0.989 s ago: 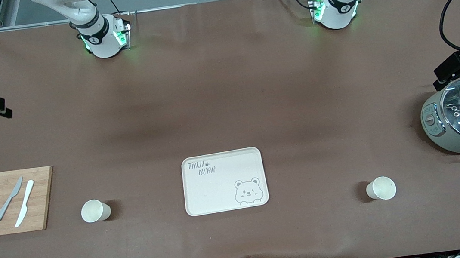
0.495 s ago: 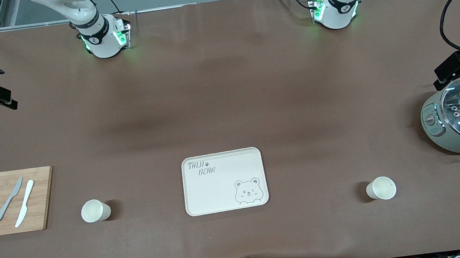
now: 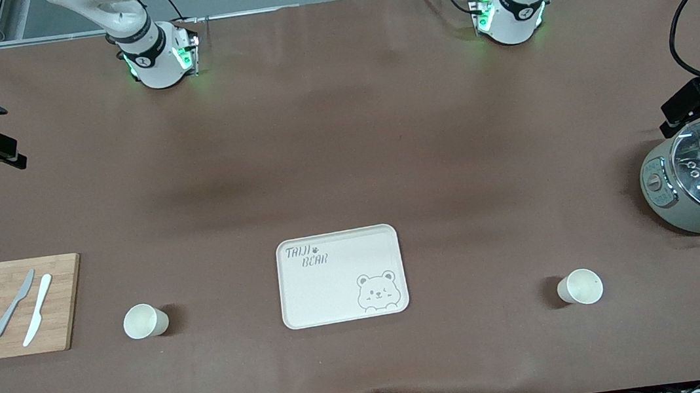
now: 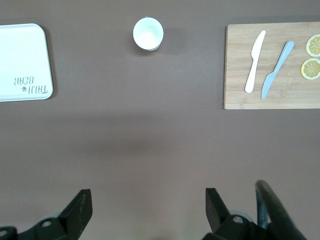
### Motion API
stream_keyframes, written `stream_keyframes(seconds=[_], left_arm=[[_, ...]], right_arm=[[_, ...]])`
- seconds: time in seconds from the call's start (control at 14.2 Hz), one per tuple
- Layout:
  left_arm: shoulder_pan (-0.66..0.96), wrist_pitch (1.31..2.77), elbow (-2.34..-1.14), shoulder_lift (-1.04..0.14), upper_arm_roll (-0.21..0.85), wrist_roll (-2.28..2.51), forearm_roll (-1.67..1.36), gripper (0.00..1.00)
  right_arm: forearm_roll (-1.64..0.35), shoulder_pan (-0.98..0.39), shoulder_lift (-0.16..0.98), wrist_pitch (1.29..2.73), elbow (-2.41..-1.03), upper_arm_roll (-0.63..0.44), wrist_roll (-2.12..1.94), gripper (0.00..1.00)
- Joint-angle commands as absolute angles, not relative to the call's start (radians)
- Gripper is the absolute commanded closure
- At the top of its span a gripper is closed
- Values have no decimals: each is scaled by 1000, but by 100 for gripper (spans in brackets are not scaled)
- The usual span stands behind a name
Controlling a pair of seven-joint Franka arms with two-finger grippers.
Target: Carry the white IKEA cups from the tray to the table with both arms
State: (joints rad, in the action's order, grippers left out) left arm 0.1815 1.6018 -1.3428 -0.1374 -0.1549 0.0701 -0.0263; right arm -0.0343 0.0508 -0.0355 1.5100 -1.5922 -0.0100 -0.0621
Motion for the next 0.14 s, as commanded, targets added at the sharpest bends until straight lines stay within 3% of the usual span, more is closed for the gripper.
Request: stream_keyframes(seconds=[0.0, 0.07], left_arm=[[173, 1577, -1316, -149, -147, 55, -40, 0], [173, 1578, -1313, -150, -146, 57, -41, 0]], right_arm=[[-15, 52, -46, 1520, -1605, 0, -44, 0], [-15, 52, -46, 1520, -1605, 0, -43, 0]])
